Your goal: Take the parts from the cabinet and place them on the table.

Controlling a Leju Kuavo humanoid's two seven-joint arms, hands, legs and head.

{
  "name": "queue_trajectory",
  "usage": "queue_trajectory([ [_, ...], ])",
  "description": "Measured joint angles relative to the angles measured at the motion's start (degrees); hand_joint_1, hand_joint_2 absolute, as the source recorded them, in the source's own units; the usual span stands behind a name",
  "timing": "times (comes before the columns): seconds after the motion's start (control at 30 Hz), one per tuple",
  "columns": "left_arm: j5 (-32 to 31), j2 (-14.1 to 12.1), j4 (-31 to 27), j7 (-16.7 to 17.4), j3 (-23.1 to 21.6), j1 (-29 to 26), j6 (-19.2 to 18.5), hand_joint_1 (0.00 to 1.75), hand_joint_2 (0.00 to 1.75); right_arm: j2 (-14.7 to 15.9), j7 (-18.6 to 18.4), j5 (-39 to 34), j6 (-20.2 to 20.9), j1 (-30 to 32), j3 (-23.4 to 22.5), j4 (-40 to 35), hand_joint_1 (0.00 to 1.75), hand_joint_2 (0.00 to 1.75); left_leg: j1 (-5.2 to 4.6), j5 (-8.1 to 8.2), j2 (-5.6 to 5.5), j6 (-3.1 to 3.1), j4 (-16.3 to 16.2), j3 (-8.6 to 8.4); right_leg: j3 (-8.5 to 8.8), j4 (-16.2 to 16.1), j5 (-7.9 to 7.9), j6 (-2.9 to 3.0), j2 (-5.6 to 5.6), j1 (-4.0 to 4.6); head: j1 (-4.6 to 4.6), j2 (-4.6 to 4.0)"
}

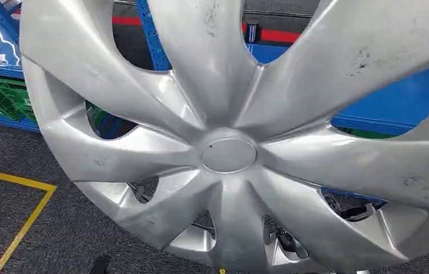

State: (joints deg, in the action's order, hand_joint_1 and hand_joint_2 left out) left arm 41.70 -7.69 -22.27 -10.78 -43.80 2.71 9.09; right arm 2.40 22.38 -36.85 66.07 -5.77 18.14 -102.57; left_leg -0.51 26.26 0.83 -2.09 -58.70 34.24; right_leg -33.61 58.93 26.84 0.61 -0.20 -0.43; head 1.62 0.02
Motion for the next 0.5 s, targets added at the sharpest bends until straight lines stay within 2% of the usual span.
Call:
queue_trajectory([
  [0.03,-0.3,-0.1,-0.1,0.0,0.1,0.1,0.0,0.0,1.75,0.0,0.0,0.0,0.0,0.1,0.0,0.0,1.75,1.75,-0.34,-0.01,-0.06,-0.06,0.1,0.13,-0.17,0.0,0.04,-0.1,-0.09,-0.46,0.15,0.0],
  [0.1,-0.3,-0.4,-0.1,0.0,0.2,-0.1,0.0,0.0,1.75,-0.2,0.1,0.0,0.0,0.1,0.0,0.0,1.75,1.75,-0.59,-0.15,-0.28,-0.41,0.3,0.12,0.06,-0.4,-0.14,-0.53,-0.36,-0.55,0.13,0.0],
  [0.13,-0.3,-0.4,-0.1,0.0,0.2,0.0,0.0,0.0,1.75,-0.2,0.2,0.0,0.0,0.1,-0.1,-0.1,1.75,1.75,-0.4,-0.83,-0.3,-0.73,1.7,-1.17,0.26,-0.6,-0.14,-0.72,-0.39,-0.17,0.11,0.0],
  [0.17,-0.3,-0.2,-0.2,0.1,0.3,-0.1,-0.1,0.0,1.75,-0.2,0.3,0.0,0.1,0.1,-0.2,-0.2,1.75,1.75,0.01,-1.44,-0.31,-0.41,2.8,-1.74,-0.29,0.3,0.33,-0.73,-0.28,-0.26,-0.02,0.0],
  [0.2,-0.3,-0.2,-0.3,0.2,0.4,0.0,-0.4,0.0,1.75,-0.2,0.3,0.0,0.1,0.0,-0.3,-0.2,1.75,1.75,0.08,-1.64,-0.44,-0.78,3.1,-1.87,-1.34,2.5,1.78,-0.48,-0.11,-0.26,-0.07,0.0],
  [0.27,-0.2,-0.1,-0.4,0.4,0.5,0.0,-0.8,0.0,1.75,-0.1,0.5,0.0,0.2,0.1,-0.4,-0.2,1.75,1.75,0.14,-1.66,-0.69,-0.84,3.0,-1.79,-5.46,11.1,5.1,-0.27,0.0,-0.49,-0.09,0.0],
  [0.3,-0.2,0.0,-0.4,0.5,0.6,0.0,-0.9,0.0,1.75,0.0,0.5,0.0,0.2,0.2,-0.5,-0.2,1.75,1.75,0.13,-1.62,-0.89,-0.83,3.0,-1.72,-7.66,15.2,6.21,-0.51,0.02,-0.59,-0.06,0.0],
  [0.33,-0.2,0.0,-0.4,0.5,0.6,0.0,-1.0,0.0,1.75,0.0,0.5,0.0,0.2,0.3,-0.5,-0.2,1.75,1.75,0.2,-1.58,-1.02,-0.77,2.9,-1.68,-8.51,16.5,6.05,-1.03,0.01,-0.71,-0.09,0.0],
  [0.37,-0.2,0.1,-0.4,0.5,0.7,-0.1,-1.0,0.0,1.75,0.1,0.5,0.0,0.2,0.3,-0.6,-0.2,1.75,1.75,0.34,-1.48,-1.24,-0.61,2.8,-1.69,-7.88,14.8,4.95,-1.73,0.01,-0.96,-0.09,0.0],
  [0.4,-0.2,0.2,-0.4,0.5,0.8,-0.1,-1.1,0.0,1.75,0.2,0.5,0.0,0.2,0.3,-0.7,-0.2,1.75,1.75,0.56,-1.28,-1.43,-0.32,2.5,-1.67,-6.17,11.1,3.11,-2.56,0.01,-1.21,-0.07,0.0],
  [0.43,-0.2,0.3,-0.5,0.6,0.9,-0.1,-1.1,0.0,1.75,0.2,0.5,0.0,0.2,0.3,-0.7,-0.2,1.75,1.75,0.83,-0.9,-1.7,0.19,1.9,-1.64,-3.34,5.3,0.72,-3.5,0.0,-1.53,-0.09,0.0],
  [0.47,-0.2,0.3,-0.5,0.6,0.9,-0.1,-1.1,0.0,1.75,0.2,0.5,0.0,0.2,0.3,-0.8,-0.2,1.75,1.75,0.97,-0.35,-1.85,0.82,1.0,-1.41,-1.13,0.6,-0.47,-3.94,0.0,-1.92,-0.11,0.0],
  [0.5,-0.2,0.0,-0.5,0.6,1.0,0.0,-1.1,0.0,1.75,0.2,0.5,0.0,0.2,0.3,-0.8,-0.1,1.75,1.75,0.59,0.1,-1.97,1.39,0.3,-0.85,-0.91,1.0,-0.07,-3.28,0.28,-1.38,-0.31,0.0],
])
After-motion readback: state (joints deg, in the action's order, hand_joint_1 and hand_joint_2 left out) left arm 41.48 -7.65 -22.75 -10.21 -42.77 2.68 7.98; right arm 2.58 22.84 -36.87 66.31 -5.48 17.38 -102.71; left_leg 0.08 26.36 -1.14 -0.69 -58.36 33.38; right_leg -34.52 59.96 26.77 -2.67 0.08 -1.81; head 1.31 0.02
